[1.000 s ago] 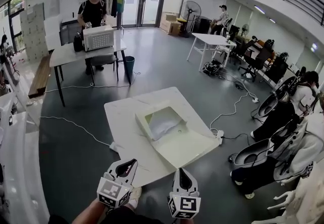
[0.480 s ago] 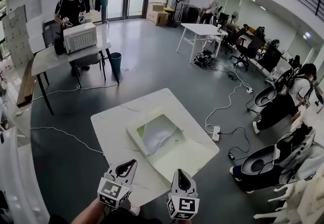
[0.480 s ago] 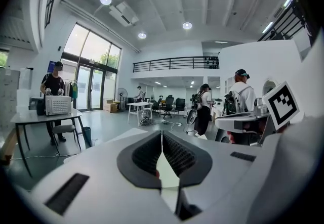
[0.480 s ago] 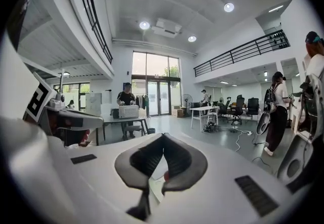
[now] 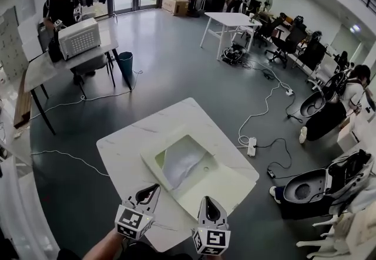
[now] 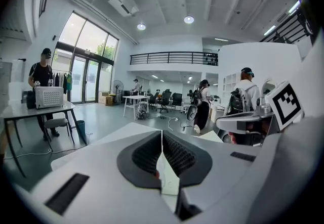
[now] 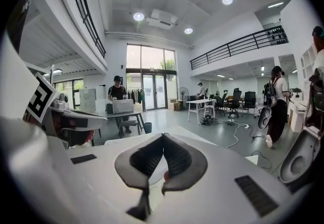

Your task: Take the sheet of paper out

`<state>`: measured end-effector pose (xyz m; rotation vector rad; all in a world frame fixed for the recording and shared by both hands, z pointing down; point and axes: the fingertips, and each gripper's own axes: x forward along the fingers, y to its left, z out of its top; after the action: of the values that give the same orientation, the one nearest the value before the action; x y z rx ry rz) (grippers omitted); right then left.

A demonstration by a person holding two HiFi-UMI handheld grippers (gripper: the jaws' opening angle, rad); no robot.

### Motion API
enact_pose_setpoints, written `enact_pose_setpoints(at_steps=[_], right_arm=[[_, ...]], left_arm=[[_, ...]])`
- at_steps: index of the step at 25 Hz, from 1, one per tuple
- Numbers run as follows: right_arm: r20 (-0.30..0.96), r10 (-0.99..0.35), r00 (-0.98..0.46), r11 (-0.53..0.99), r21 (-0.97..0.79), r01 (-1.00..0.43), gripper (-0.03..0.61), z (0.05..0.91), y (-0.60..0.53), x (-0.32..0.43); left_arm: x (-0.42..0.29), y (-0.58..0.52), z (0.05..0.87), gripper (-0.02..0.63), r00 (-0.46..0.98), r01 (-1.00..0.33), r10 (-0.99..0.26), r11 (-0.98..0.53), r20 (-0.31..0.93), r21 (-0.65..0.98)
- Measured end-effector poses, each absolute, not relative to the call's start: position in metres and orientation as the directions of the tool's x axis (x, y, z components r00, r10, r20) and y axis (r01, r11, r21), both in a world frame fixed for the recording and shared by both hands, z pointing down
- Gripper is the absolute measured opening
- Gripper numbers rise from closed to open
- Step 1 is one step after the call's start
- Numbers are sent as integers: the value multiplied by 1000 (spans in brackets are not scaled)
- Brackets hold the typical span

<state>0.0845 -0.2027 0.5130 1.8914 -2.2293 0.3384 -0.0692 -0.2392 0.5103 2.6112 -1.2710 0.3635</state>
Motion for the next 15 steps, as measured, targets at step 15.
enact_pose_setpoints(at_steps=[15], right_arm=[[429, -888, -167, 142, -89, -986, 17, 600, -294, 91]], left_arm=[[-58, -342, 606, 28, 602, -784, -670, -598, 433, 165]])
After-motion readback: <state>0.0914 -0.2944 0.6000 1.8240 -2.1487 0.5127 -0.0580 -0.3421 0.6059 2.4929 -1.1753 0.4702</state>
